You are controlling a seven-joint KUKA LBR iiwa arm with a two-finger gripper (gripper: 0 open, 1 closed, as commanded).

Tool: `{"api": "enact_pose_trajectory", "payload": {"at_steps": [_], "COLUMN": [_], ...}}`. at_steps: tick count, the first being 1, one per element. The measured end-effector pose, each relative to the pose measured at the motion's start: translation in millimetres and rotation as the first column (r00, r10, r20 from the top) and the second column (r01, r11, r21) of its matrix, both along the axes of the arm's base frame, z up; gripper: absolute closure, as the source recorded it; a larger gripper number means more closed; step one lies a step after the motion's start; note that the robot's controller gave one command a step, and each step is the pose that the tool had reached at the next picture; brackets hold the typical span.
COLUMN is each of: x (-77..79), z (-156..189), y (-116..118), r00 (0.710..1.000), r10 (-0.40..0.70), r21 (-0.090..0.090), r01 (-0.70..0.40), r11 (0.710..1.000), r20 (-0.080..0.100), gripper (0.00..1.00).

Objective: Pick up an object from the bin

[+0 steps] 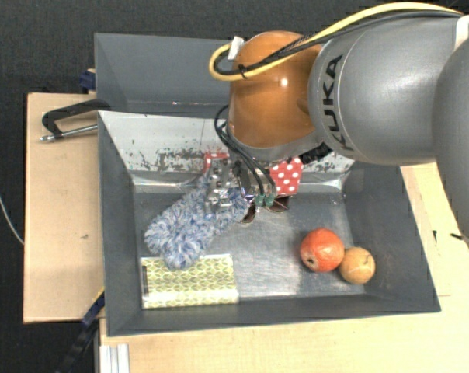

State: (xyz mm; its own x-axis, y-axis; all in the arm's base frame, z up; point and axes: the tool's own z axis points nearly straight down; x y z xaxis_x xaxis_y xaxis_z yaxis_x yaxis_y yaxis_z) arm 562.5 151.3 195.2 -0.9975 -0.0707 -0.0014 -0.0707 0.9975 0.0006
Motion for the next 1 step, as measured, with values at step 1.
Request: {"api": "enact_pose_trajectory", "payload": {"at_steps": [1], "x": [0.0], "z": [15.4], "y": [3.1], "r00": [1.0], "r10": [0.002], "r21": [0.001], "r01": [-0.002], "r11": [1.0], "r20": [0.002], "gripper": [1.0]}}
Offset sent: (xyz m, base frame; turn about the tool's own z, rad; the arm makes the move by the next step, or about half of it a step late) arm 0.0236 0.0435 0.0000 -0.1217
